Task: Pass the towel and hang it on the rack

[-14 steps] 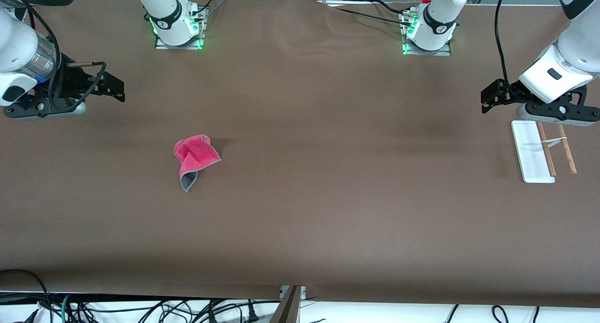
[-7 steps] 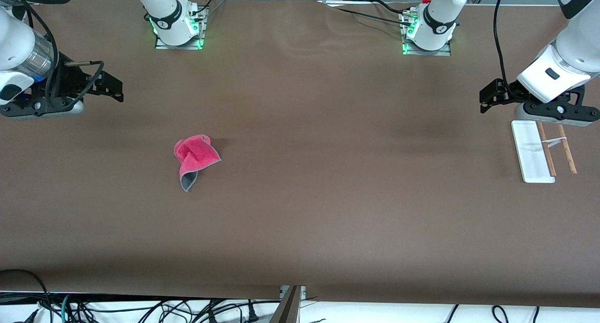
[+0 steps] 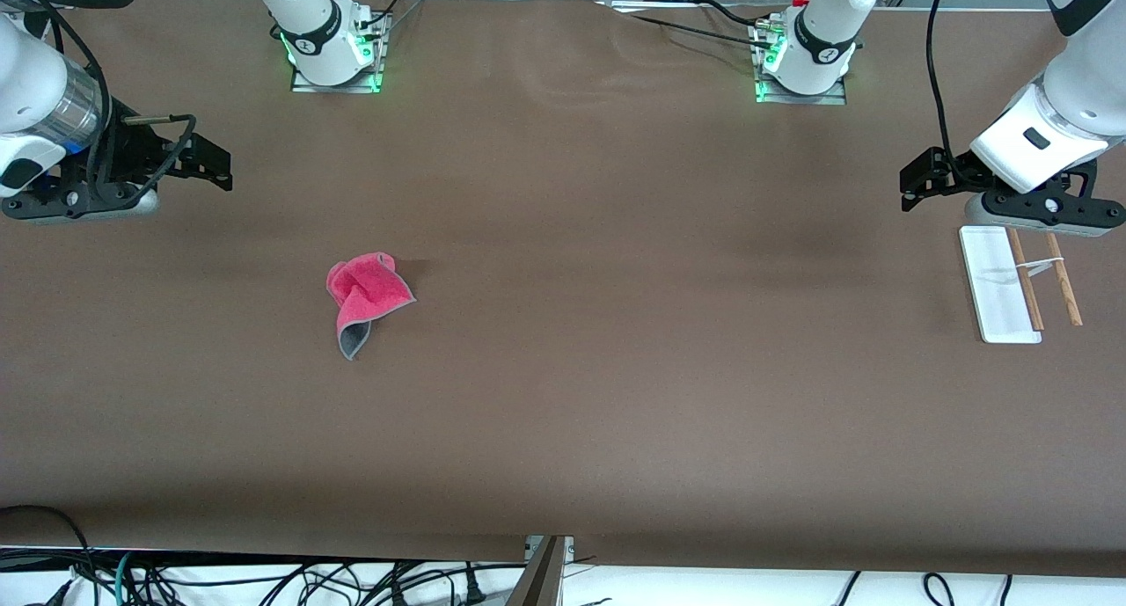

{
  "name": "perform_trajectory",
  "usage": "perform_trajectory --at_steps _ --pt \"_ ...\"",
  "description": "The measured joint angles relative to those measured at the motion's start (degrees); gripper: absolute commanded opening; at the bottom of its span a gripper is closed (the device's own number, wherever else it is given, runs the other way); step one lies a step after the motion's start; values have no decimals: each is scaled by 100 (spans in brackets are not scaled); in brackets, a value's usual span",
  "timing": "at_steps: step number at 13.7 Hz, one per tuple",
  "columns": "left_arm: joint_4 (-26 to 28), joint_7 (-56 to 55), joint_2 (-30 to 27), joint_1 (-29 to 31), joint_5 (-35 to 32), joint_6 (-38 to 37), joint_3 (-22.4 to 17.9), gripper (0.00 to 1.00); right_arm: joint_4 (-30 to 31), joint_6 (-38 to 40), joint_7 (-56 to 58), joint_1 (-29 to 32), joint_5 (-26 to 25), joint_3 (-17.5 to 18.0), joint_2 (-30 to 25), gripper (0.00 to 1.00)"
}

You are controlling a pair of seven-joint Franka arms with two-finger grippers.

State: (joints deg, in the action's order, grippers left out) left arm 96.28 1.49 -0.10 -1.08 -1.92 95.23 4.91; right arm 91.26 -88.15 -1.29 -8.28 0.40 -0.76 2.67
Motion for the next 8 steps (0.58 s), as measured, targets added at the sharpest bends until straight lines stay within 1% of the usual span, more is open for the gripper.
perform_trajectory --at_steps 8 --pt "0 0 0 0 0 -2 0 100 83 1 -177 0 0 29 1 100"
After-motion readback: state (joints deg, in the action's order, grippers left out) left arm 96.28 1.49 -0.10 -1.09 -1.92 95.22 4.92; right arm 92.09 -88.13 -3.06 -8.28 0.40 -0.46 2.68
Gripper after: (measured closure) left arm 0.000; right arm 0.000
